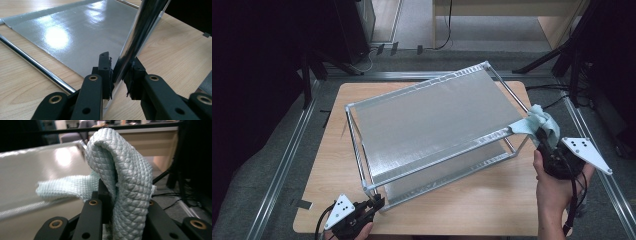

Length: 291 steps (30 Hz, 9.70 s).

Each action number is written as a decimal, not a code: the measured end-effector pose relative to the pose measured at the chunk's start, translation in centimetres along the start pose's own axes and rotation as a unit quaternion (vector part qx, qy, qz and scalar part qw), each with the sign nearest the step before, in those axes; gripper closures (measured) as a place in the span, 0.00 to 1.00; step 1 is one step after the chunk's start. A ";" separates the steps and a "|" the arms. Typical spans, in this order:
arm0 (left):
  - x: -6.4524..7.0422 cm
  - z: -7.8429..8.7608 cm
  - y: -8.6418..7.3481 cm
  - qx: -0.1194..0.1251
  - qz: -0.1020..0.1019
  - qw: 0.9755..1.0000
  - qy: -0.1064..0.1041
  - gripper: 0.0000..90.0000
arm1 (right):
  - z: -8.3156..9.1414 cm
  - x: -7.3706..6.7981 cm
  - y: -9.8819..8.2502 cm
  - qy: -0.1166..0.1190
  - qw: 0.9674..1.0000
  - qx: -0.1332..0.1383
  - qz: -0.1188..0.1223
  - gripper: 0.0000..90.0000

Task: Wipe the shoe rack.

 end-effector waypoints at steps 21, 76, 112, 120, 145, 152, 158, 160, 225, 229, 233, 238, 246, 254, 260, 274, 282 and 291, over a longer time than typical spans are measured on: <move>1.2 -0.6 0.0 -0.003 -0.017 1.000 -0.018 0.86 | 3.4 -13.4 -2.6 0.215 0.974 -0.037 0.057 0.88; 1.4 -0.6 0.0 -0.006 -0.031 0.999 -0.029 0.86 | -5.2 -2.1 -10.2 0.079 0.988 -0.131 -0.011 0.90; 0.9 0.1 0.1 0.006 -0.028 0.999 -0.031 0.84 | -2.7 -3.6 -13.5 0.134 0.960 -0.240 0.059 0.82; 0.9 0.1 0.0 0.001 -0.034 0.999 -0.029 0.86 | -4.3 -0.7 -12.5 0.053 0.974 -0.213 0.046 0.94; 1.9 -0.6 0.3 0.001 -0.042 0.999 -0.033 0.87 | -3.6 -10.8 -15.4 0.161 0.954 -0.236 0.091 0.94; 3.1 -1.2 0.3 0.001 -0.047 0.998 -0.047 0.87 | -2.7 -16.6 -16.5 0.226 0.939 -0.234 0.116 0.94; 3.9 -1.6 0.3 0.001 -0.052 0.997 -0.059 0.87 | -1.6 -20.4 -17.1 0.273 0.925 -0.232 0.125 0.94; 4.1 -1.6 0.3 0.002 -0.051 0.997 -0.062 0.87 | -1.1 -21.7 -17.3 0.293 0.920 -0.232 0.123 0.94; 2.9 -1.0 0.3 0.004 -0.045 0.998 -0.044 0.87 | -2.9 -16.9 -16.7 0.230 0.940 -0.231 0.096 0.94; 3.0 -1.1 0.3 0.002 -0.042 0.998 -0.049 0.87 | -1.8 -19.9 -17.4 0.263 0.932 -0.225 0.109 0.94; 3.1 -1.2 0.2 0.000 -0.038 0.998 -0.055 0.86 | -1.0 -22.7 -18.1 0.305 0.918 -0.224 0.122 0.94; 3.1 -1.3 0.2 -0.001 -0.038 0.998 -0.058 0.86 | 0.0 -25.0 -18.5 0.339 0.904 -0.217 0.147 0.93; 3.0 -1.2 0.2 -0.001 -0.039 0.998 -0.059 0.86 | -1.5 -21.1 -17.5 0.283 0.921 -0.222 0.147 0.93; 3.0 -1.2 0.2 -0.002 -0.043 0.997 -0.058 0.86 | -3.8 -13.0 -16.0 0.188 0.951 -0.221 0.110 0.93; 3.0 -1.2 0.2 -0.002 -0.045 0.997 -0.059 0.86 | -4.8 -7.1 -15.0 0.106 0.966 -0.217 0.091 0.93; 2.9 -1.1 0.2 -0.001 -0.046 0.997 -0.057 0.86 | -3.8 3.3 -13.1 -0.033 0.979 -0.198 0.025 0.92; 2.9 -1.2 0.2 0.001 -0.045 0.997 -0.056 0.86 | -3.9 1.0 -14.5 0.003 0.972 -0.230 0.036 0.92; 3.1 -1.3 0.2 0.002 -0.048 0.997 -0.053 0.87 | -3.3 -3.3 -15.1 0.040 0.969 -0.237 0.054 0.92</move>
Point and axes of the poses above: each handheld gripper's, and its own axes: z roughly backward along the jaws, y roughly out of its top, x roughly to its right, the point moved 2 cm from there along -z, roughly forward along the jaws, and after that the axes turned 3 degrees about y, right-handed, at the moved point
